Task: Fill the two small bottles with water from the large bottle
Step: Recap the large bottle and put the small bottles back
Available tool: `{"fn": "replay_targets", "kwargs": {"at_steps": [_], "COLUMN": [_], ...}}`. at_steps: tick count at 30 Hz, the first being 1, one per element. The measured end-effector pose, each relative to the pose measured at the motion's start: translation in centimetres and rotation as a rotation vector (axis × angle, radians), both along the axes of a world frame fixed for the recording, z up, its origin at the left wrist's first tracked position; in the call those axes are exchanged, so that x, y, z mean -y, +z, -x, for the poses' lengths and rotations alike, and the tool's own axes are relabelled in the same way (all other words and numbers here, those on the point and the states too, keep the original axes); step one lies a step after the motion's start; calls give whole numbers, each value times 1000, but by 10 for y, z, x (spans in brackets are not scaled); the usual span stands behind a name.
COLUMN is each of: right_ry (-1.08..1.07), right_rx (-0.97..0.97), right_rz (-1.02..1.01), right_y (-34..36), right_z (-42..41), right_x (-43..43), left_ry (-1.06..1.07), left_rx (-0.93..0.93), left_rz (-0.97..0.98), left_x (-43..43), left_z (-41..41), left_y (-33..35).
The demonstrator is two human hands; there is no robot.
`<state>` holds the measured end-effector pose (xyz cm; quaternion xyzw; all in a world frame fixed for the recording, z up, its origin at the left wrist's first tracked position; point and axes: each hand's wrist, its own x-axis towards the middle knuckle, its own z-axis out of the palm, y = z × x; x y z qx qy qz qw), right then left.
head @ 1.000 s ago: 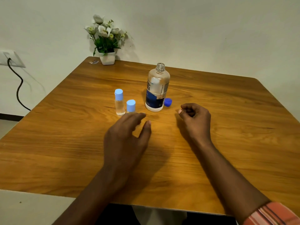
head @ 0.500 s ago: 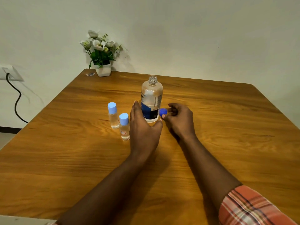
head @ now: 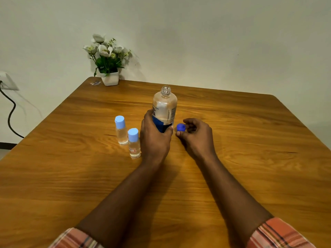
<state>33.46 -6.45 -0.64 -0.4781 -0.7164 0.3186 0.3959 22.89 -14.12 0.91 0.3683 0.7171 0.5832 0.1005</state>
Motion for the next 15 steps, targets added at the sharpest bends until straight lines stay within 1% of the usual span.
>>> {"fn": "replay_targets", "kwargs": {"at_steps": [4,7,12,15], "right_ry": [11,35,104,198], "right_rx": [-89,-117,-106,-29], "right_rz": [52,28,-45,-118], "right_y": [9,24,59,80], "right_z": [-10,-19,-34,-39], "right_x": [5,7,6,8], "left_ry": [-20,-59,-158,-197], "left_rx": [-11,-8,-5,-25], "left_rz": [8,10,14,25], "left_x": [4,9,17,21], "left_z": [0,-4,-9,-12], "left_y": [1,3,2,0]}}
